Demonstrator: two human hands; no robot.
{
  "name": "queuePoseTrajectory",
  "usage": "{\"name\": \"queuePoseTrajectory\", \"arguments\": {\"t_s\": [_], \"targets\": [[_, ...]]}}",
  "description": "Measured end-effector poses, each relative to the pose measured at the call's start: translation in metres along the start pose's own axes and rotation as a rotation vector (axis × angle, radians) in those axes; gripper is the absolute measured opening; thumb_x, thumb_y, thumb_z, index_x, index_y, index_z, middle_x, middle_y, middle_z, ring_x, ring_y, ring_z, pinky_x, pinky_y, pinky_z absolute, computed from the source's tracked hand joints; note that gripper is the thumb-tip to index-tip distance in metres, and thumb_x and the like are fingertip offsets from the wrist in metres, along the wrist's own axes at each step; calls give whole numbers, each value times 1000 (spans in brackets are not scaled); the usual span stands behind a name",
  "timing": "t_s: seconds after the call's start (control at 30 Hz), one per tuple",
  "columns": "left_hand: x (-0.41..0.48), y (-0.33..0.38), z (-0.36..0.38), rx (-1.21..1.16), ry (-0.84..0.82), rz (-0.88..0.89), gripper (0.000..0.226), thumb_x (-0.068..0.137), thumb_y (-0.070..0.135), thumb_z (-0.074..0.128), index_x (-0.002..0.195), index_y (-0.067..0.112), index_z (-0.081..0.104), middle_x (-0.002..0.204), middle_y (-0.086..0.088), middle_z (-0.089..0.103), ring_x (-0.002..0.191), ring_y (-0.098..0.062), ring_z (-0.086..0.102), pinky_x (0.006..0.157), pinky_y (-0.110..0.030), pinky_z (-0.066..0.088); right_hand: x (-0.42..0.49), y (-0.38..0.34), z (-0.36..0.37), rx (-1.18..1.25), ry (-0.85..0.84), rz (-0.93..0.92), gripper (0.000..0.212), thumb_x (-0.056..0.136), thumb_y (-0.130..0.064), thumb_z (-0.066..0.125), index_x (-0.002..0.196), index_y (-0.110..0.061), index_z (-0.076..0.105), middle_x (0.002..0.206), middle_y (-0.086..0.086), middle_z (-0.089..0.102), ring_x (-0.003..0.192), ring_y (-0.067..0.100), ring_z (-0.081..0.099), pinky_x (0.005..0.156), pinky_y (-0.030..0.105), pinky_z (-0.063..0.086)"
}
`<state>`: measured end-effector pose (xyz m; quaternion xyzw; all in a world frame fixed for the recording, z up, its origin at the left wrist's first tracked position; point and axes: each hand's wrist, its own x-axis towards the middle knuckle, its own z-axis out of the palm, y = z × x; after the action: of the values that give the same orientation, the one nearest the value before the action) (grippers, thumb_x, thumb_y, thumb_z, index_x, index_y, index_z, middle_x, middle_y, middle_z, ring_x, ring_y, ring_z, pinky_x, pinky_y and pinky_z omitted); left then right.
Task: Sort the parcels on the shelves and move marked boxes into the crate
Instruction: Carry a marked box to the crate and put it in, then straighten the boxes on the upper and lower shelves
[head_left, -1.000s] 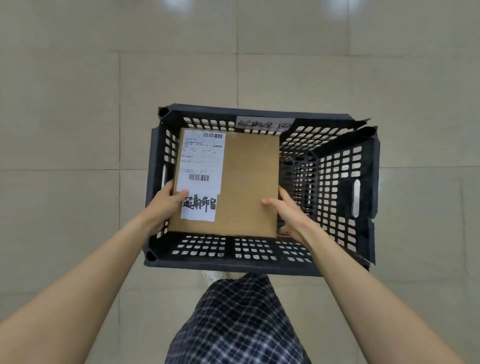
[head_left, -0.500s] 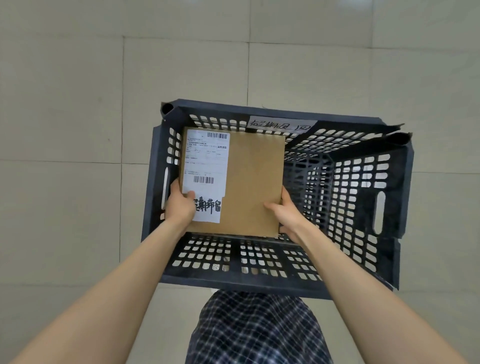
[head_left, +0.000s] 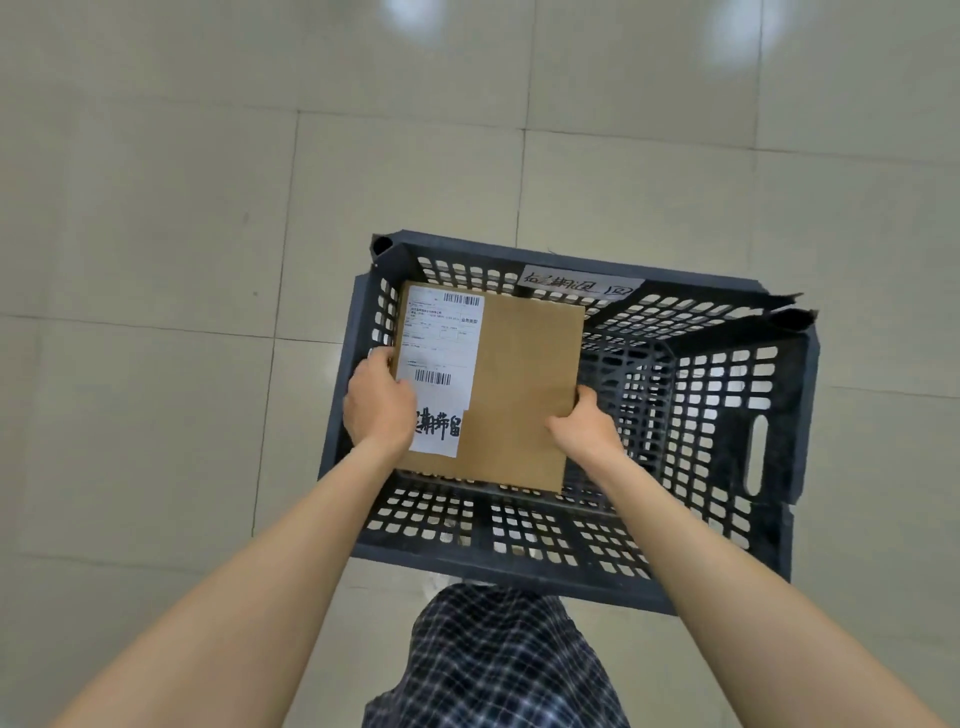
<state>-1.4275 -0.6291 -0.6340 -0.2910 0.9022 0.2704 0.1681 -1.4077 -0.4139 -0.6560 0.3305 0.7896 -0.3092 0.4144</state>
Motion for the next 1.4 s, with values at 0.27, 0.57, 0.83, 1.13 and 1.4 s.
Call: {"name": "queuePoseTrajectory", "arguments": {"t_s": [0.27, 0.57, 0.83, 1.13, 1.4], "targets": [[-1, 67, -139, 134, -23, 324, 42, 91, 17, 56, 132, 14, 54, 129, -7, 61, 118, -27, 56, 93, -39, 48, -95, -126, -82, -450, 143, -477, 60, 92, -41, 56, 141, -14, 35, 134, 12, 54, 116, 30, 55, 87, 41, 51], [-36, 54, -404, 349, 301, 228, 54, 86, 22, 60, 137, 9, 45, 136, -12, 50, 123, -34, 48, 99, -38, 41, -304, -343, -103, -877, 346, -1176, 68, 90, -37, 60, 148, -18, 29, 146, 8, 41, 133, 29, 38, 104, 42, 38], [-185, -103, -594, 397, 667, -109, 52, 86, 21, 57, 136, 15, 46, 134, -11, 51, 123, -32, 46, 104, -40, 33, -533, -423, 21, -1115, 493, -1718, 61, 86, -33, 65, 140, -19, 38, 136, 7, 49, 124, 29, 47, 95, 41, 44], [-482, -319, -663, 439, 897, -663, 63, 86, 35, 61, 142, 17, 39, 142, -6, 44, 132, -29, 39, 114, -45, 22, -797, -325, 218, -1181, 423, -2353, 58, 88, -26, 61, 141, -20, 36, 142, 8, 41, 132, 28, 38, 106, 41, 36], [-727, -435, -609, 329, 983, -991, 67, 85, 11, 59, 147, 13, 31, 149, -6, 35, 134, -29, 33, 106, -37, 35, -952, -159, 365, -1213, -53, -2610, 74, 88, -35, 62, 149, -21, 24, 151, 6, 33, 137, 28, 32, 108, 42, 32]]}}
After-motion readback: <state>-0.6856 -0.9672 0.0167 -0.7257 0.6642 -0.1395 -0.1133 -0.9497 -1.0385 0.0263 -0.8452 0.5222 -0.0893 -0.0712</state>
